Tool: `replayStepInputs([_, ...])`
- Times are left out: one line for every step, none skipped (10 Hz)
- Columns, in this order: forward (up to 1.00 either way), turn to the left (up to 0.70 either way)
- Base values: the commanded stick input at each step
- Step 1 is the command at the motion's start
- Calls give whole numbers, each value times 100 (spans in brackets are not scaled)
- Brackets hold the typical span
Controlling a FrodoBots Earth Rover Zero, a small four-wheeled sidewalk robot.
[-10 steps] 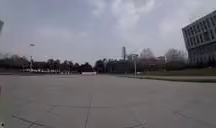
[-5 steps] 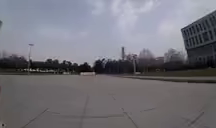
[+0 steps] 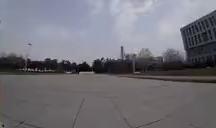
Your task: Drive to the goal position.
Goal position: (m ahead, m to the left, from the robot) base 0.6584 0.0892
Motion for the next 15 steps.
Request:
replayStepInputs([85,17])
replayStepInputs([85,34])
replayStepInputs([85,34])
replayStepInputs([85,34])
replayStepInputs([85,0])
replayStepInputs([85,0])
replayStepInputs([85,0])
replayStepInputs([85,0])
replayStepInputs([85,0])
replayStepInputs([85,0])
replayStepInputs([85,0])
replayStepInputs([85,0])
replayStepInputs([85,0])
replayStepInputs([85,0])
replayStepInputs([85,0])
